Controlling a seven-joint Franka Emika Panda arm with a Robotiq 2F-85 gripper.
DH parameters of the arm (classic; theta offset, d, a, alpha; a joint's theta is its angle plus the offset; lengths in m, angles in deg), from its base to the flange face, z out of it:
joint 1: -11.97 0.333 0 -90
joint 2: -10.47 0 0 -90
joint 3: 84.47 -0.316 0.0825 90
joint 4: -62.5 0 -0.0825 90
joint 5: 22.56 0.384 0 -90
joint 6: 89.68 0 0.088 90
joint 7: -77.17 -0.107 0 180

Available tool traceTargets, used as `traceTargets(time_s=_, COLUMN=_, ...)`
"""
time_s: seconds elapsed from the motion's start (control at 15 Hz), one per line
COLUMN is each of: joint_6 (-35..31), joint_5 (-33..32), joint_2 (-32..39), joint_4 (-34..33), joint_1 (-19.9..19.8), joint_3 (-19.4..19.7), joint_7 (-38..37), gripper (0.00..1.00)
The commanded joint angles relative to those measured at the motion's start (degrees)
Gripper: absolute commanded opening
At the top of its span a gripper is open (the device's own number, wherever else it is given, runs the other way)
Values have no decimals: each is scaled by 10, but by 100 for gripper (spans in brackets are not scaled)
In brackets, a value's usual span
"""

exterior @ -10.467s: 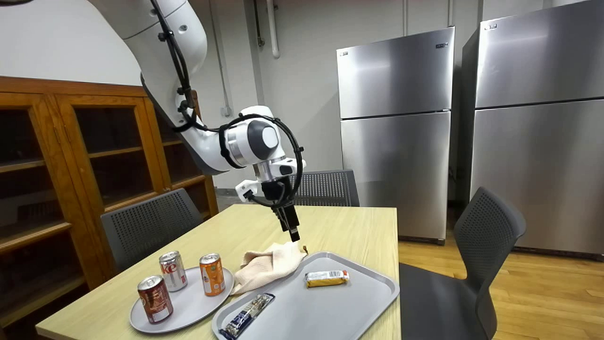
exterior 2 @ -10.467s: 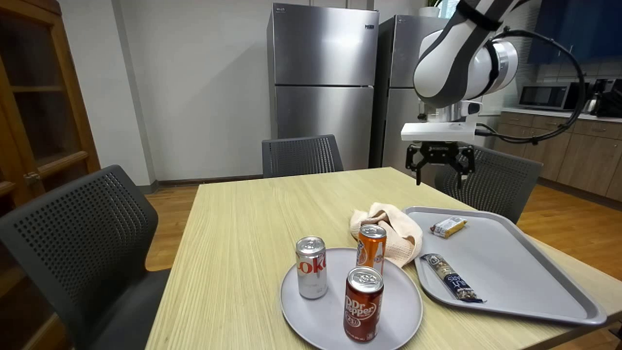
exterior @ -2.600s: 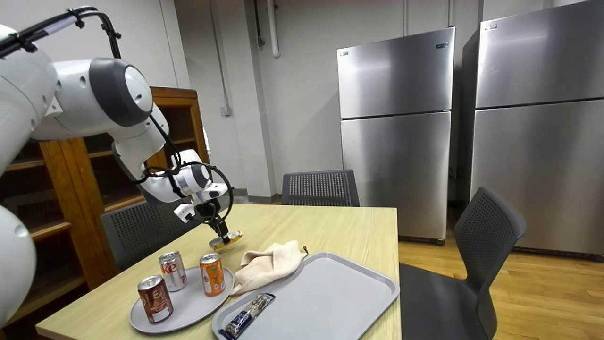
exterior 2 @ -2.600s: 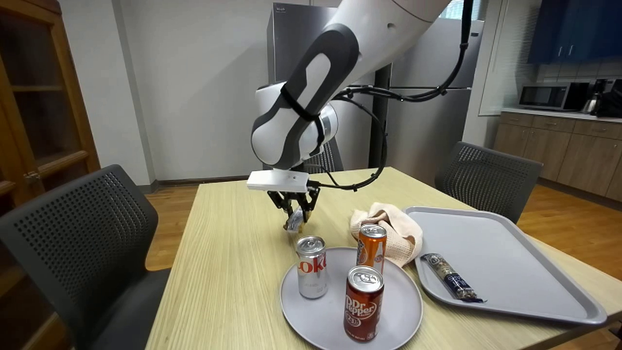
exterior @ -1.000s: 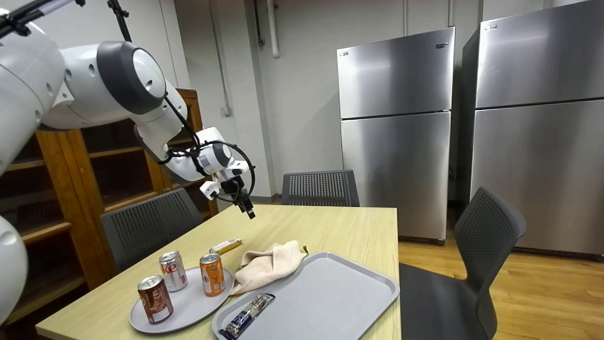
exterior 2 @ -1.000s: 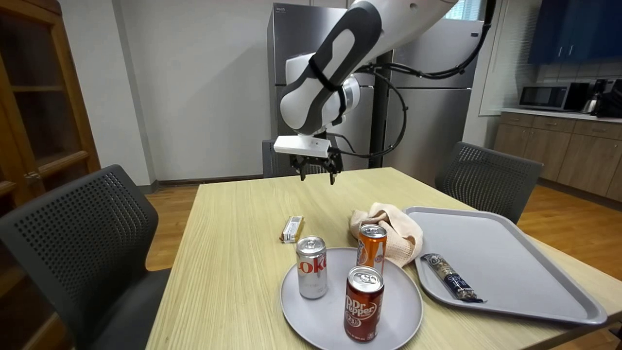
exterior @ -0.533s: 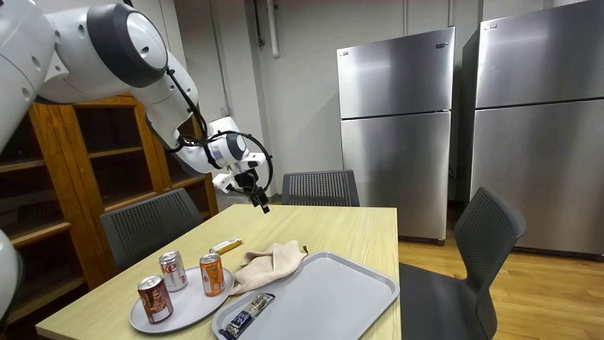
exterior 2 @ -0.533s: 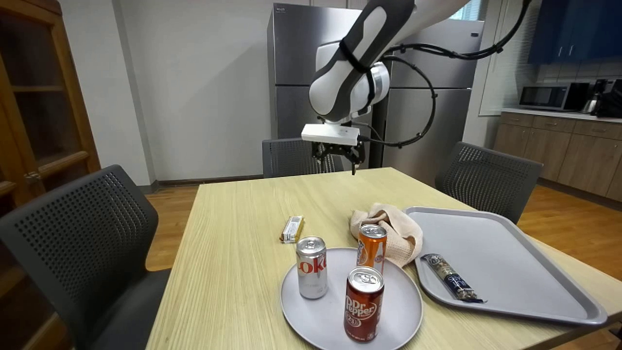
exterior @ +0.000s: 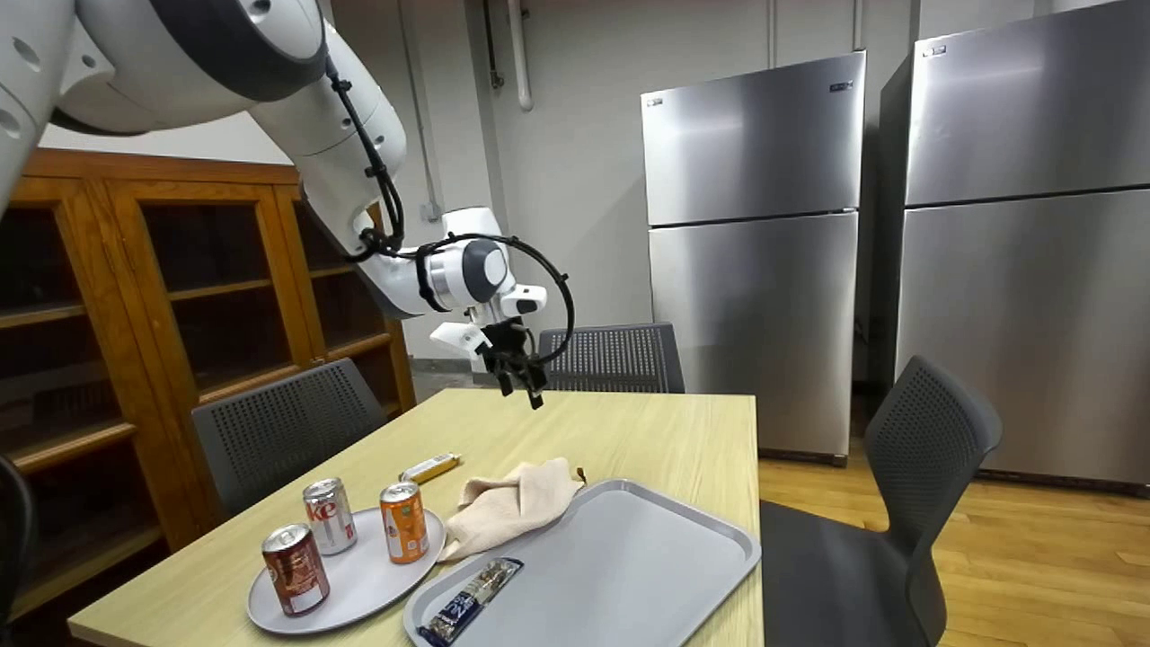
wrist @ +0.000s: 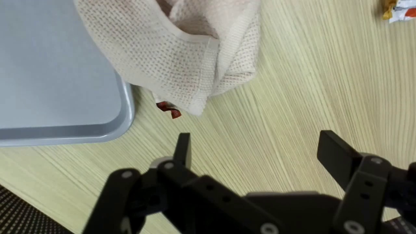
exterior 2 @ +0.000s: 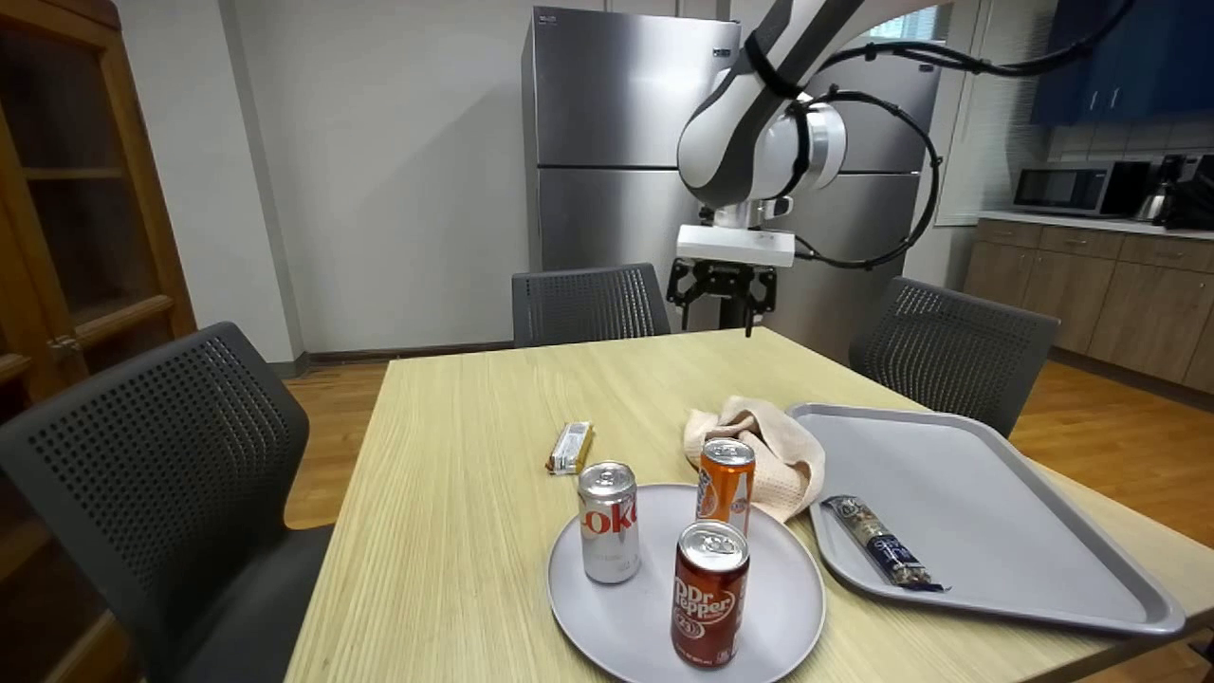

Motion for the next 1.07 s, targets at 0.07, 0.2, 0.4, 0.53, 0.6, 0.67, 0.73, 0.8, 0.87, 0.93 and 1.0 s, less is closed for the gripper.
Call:
traceTargets(time_s=0.07, joint_6=3, joint_5=60, joint_2=-65, joint_4=78, joint_1=-55, joint_3=-26, joint_7=149, gripper=100)
traceTargets(time_s=0.2, joint_6=9, joint_5=68, joint_2=-81, joint_4=97, joint_1=-65, joint_3=-22, joint_7=188, gripper=100)
traceTargets(time_s=0.4, joint_6=17, joint_5=52, joint_2=-100, joint_4=126, joint_1=-66, joint_3=-4, joint_7=201, gripper=100)
traceTargets(time_s=0.53, joint_6=15, joint_5=46, joint_2=-115, joint_4=149, joint_1=-66, joint_3=2, joint_7=209, gripper=100)
traceTargets(time_s=0.6, joint_6=14, joint_5=42, joint_2=-122, joint_4=160, joint_1=-65, joint_3=5, joint_7=210, gripper=100)
traceTargets(time_s=0.67, joint_6=13, joint_5=39, joint_2=-131, joint_4=174, joint_1=-65, joint_3=7, joint_7=216, gripper=100)
traceTargets(time_s=0.73, joint_6=12, joint_5=36, joint_2=-140, joint_4=187, joint_1=-66, joint_3=8, joint_7=223, gripper=100)
traceTargets(time_s=0.8, joint_6=12, joint_5=32, joint_2=-148, joint_4=198, joint_1=-66, joint_3=10, joint_7=227, gripper=100)
traceTargets(time_s=0.87, joint_6=11, joint_5=28, joint_2=-156, joint_4=212, joint_1=-66, joint_3=10, joint_7=232, gripper=100)
traceTargets(time_s=0.93, joint_6=8, joint_5=23, joint_2=-165, joint_4=226, joint_1=-65, joint_3=12, joint_7=234, gripper=100)
traceTargets(time_s=1.0, joint_6=8, joint_5=20, joint_2=-173, joint_4=238, joint_1=-65, joint_3=12, joint_7=237, gripper=100)
